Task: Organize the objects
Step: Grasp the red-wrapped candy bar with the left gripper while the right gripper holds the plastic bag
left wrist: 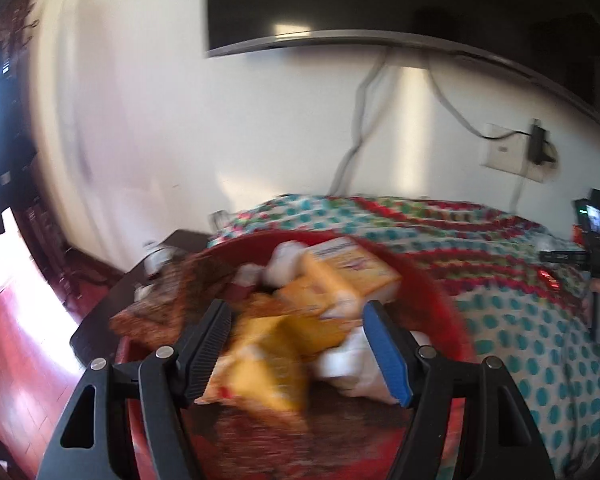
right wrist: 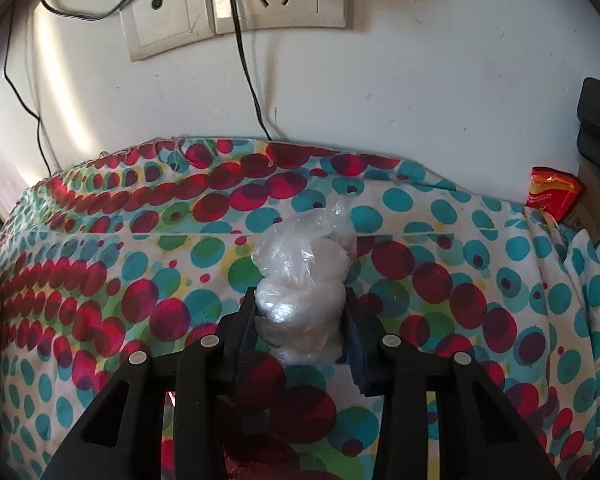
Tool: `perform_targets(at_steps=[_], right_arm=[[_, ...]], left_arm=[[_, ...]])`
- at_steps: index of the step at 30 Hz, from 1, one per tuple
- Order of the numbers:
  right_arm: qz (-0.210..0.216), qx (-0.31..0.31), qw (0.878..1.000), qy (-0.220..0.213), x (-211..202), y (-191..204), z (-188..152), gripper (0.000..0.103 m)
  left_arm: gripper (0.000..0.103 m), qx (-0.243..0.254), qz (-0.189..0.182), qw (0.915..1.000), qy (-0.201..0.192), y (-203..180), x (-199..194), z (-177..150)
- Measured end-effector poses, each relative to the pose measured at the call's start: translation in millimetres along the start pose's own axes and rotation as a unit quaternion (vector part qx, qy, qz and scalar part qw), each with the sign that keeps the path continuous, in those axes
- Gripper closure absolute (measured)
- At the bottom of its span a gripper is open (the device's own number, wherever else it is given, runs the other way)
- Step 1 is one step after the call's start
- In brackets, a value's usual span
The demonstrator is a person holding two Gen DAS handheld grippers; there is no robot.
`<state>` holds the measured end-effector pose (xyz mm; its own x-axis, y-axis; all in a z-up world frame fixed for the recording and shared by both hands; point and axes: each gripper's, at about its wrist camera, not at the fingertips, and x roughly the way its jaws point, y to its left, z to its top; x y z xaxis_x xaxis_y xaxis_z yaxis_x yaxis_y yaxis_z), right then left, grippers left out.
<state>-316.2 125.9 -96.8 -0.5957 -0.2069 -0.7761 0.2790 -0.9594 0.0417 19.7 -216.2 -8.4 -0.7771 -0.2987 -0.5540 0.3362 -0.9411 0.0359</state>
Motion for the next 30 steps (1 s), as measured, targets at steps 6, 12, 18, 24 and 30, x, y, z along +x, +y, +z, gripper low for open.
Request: perform_targets(at_steps=[6,12,18,24,30], right_arm=[[0.005,0.001,1.0,-0.005,-17.8,-11.6,-17.8,0.066],[0.004,-0.006,1.0,0.003,-38.2,-32.2,-41.7,0.067],[0.003,-0.006,1.0,0.0,-57.3,-53.0,-61.7,0.066],[0.005,-0.001,1.0,0.004,-54.9,-54.9,-62.0,0.066],[0.025,0.015,1.0,0.0,-55.8,-61.4,-63.1,0.066]], left_arm=[[0.032,0.051,-0.06,0.9969,0.004,-75.8,2.2,13.9],[0.032,0.044,-0.157,0.9845,0.066,-150.8,32.2,27.8],[0.032,0.052,-0.206,0.9669,0.141,-237.1,77.0,38.3],[0.032,0.027,-0.218,0.9543,0.203,-303.8,118.3,36.9],[0.032,-0.013,-0.213,0.9455,0.246,-336.6,151.2,35.7]])
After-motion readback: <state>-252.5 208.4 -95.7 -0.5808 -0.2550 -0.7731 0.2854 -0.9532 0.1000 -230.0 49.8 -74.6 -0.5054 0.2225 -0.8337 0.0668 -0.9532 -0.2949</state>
